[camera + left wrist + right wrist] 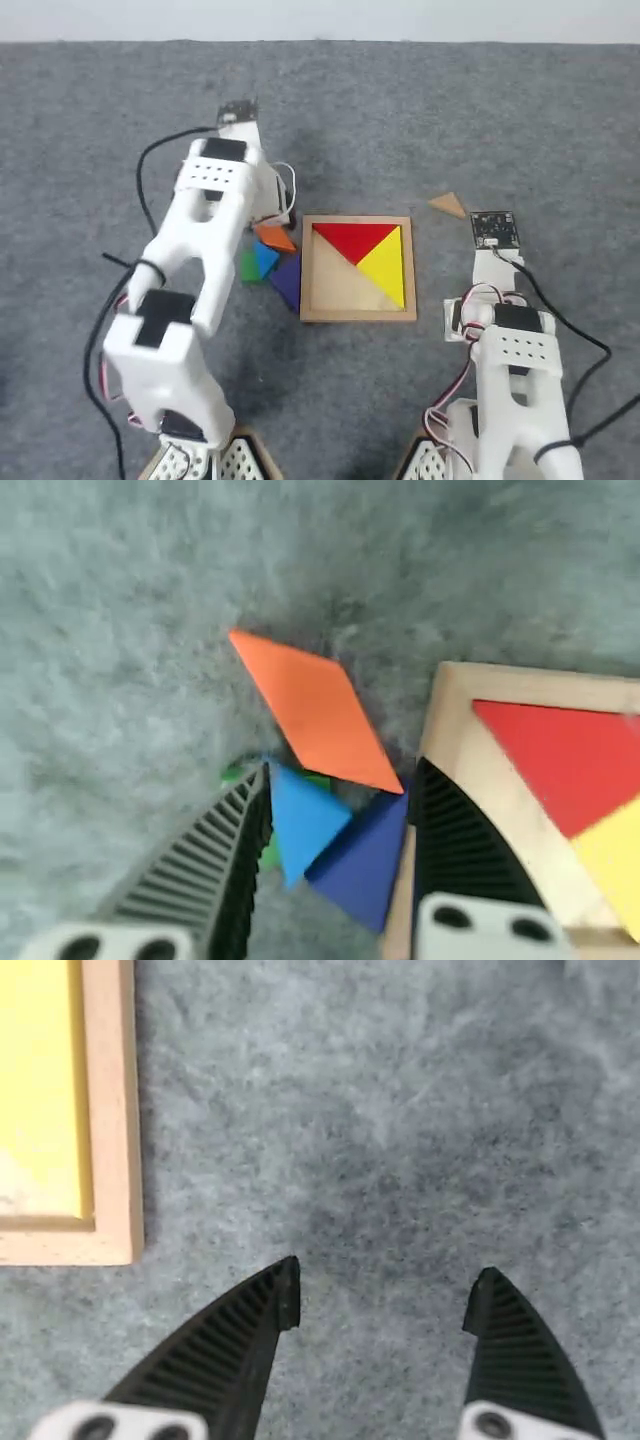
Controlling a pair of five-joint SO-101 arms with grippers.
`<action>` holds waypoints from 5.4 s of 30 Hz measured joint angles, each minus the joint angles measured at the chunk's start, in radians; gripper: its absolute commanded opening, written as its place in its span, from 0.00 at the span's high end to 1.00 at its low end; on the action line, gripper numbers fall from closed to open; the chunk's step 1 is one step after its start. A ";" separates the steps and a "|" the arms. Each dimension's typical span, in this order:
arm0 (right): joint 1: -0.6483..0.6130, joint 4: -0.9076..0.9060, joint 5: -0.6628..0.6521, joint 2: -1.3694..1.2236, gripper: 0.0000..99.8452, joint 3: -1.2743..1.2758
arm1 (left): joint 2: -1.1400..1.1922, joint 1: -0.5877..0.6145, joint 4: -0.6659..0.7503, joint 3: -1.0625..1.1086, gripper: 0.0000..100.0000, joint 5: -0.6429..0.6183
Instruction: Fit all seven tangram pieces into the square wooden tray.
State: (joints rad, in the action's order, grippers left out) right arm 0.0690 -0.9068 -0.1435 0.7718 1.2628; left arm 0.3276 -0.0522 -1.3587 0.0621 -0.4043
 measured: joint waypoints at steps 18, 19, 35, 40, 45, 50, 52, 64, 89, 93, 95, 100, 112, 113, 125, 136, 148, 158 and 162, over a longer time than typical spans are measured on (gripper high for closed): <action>-0.002 0.000 0.000 0.000 0.73 0.000 | 0.299 0.138 0.057 -0.235 0.85 0.104; -0.002 0.000 0.000 0.000 0.73 0.000 | 0.308 0.153 0.057 -0.250 0.86 0.127; -0.002 0.000 0.000 0.000 0.73 0.000 | 0.327 0.184 -0.353 -0.557 0.79 0.988; -0.002 0.000 0.000 0.000 0.73 0.000 | 0.351 0.193 -0.353 -0.559 0.74 1.000; 0.000 0.000 0.000 0.000 0.73 0.000 | 0.359 0.206 -0.328 -0.559 0.78 0.988; -0.002 0.000 0.000 0.000 0.73 0.000 | 0.359 0.241 -0.318 -0.559 0.79 0.980; 0.000 0.000 0.000 0.000 0.73 0.000 | 0.359 0.276 -0.310 -0.559 0.79 0.979; 0.002 0.000 0.000 0.000 0.73 0.000 | -0.270 0.364 0.006 0.060 0.95 1.059; -0.002 0.000 0.000 0.000 0.73 0.000 | -0.071 0.218 0.405 0.333 0.81 0.961; -0.002 0.000 0.000 0.000 0.73 0.000 | -0.071 0.219 0.400 0.333 0.81 0.956; -0.002 0.000 0.000 0.000 0.73 0.000 | -0.071 0.219 0.396 0.333 0.81 0.956; -0.002 0.000 0.000 0.000 0.73 0.000 | -0.071 0.242 0.377 0.318 0.81 0.956; -0.002 0.000 0.000 0.000 0.73 0.000 | -0.333 0.167 0.250 0.427 0.81 0.961; -0.002 0.000 0.000 0.000 0.73 0.000 | -0.333 0.155 0.255 0.433 0.81 0.961; -0.002 0.000 0.000 0.000 0.73 0.000 | 0.057 0.239 0.224 0.166 0.81 0.934; 0.000 0.000 0.000 0.000 0.73 0.000 | 0.152 0.301 0.135 -0.006 0.81 0.945; -0.002 0.000 0.000 0.000 0.73 0.000 | -0.011 0.313 0.112 0.044 0.81 0.945; -0.002 0.000 0.000 0.000 0.73 0.000 | -0.060 0.238 0.235 0.265 0.81 0.945; -0.002 0.000 0.000 0.000 0.73 0.000 | -0.060 0.256 0.253 0.265 0.81 0.951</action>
State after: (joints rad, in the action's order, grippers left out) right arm 0.0675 -0.9068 -0.1435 0.7718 1.2628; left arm 0.2677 0.2041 -1.1055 0.3276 0.5470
